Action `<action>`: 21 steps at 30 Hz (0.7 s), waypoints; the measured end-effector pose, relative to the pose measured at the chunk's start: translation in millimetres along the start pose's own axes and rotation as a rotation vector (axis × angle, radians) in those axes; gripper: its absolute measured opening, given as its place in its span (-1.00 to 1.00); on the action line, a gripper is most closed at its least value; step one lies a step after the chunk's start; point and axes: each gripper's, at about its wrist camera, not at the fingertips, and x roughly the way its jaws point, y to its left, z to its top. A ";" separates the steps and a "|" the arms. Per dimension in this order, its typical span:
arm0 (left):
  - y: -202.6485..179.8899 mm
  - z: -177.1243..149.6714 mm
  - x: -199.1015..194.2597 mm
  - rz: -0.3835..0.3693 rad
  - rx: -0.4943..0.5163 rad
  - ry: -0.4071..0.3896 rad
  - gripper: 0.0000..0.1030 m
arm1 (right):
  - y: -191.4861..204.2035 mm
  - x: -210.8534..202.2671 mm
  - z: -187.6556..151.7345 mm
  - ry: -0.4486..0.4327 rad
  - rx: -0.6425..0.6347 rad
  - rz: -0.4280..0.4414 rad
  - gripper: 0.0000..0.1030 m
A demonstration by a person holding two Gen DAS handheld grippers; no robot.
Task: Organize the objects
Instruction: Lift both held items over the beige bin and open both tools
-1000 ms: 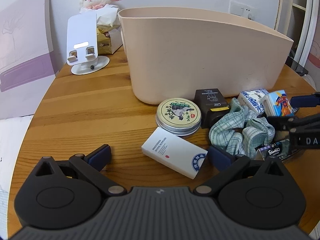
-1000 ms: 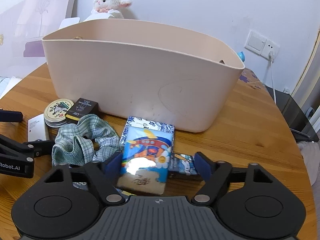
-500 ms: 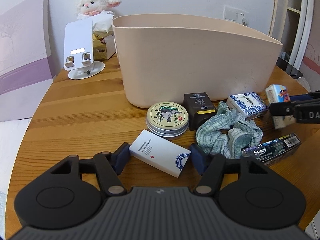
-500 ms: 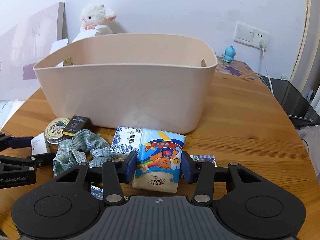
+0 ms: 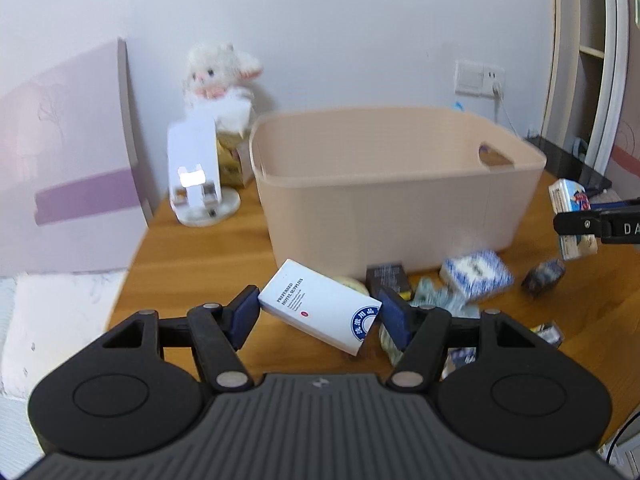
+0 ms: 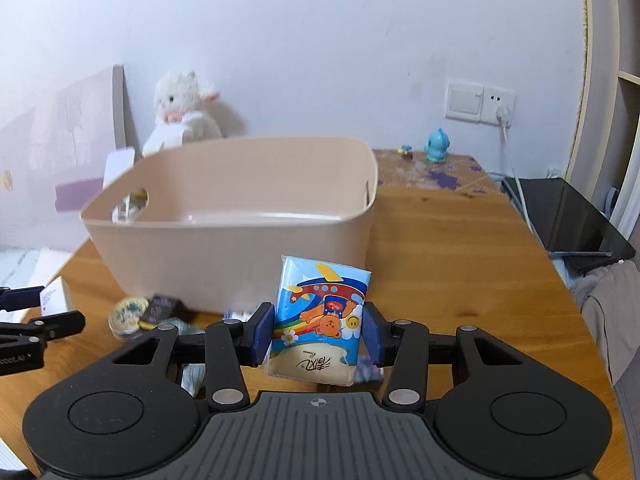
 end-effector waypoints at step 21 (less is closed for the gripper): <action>-30.8 107.5 38.7 0.094 -0.010 -0.103 0.30 | -27.0 34.0 97.3 -0.070 -0.012 0.049 -0.15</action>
